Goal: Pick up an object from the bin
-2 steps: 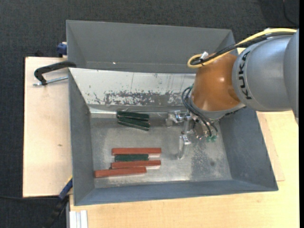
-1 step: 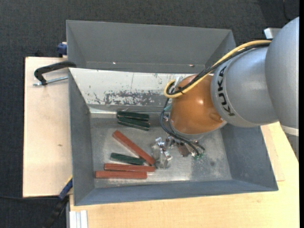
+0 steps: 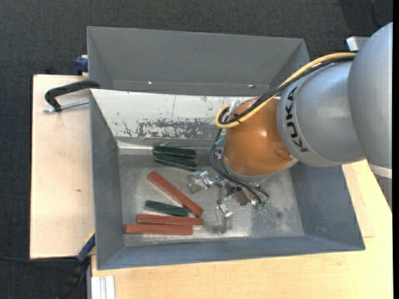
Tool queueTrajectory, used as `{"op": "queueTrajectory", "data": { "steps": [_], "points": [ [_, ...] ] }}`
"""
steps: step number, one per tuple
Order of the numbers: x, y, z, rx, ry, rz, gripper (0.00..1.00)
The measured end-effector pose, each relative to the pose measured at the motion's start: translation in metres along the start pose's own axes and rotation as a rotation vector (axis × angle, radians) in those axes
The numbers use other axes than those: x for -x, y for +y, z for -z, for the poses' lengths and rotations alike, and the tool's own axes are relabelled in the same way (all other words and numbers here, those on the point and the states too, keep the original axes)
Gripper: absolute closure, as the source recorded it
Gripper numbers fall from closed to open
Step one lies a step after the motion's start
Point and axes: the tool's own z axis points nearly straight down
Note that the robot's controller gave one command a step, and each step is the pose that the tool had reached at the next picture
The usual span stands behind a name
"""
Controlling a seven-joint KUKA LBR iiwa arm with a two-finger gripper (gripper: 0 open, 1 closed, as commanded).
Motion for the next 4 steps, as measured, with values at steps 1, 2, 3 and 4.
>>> {"op": "queueTrajectory", "data": {
  "steps": [1, 2, 3, 4],
  "points": [
    [0.0, 0.0, 0.0, 0.0, 0.0, 0.0, 0.0],
    [0.028, 0.055, -0.002, -0.002, -0.01, 0.145, 1.0],
    [0.028, 0.055, -0.002, -0.002, -0.009, 0.145, 1.0],
    [0.027, 0.057, 0.155, -0.002, -0.008, 0.132, 1.0]
  ]
}}
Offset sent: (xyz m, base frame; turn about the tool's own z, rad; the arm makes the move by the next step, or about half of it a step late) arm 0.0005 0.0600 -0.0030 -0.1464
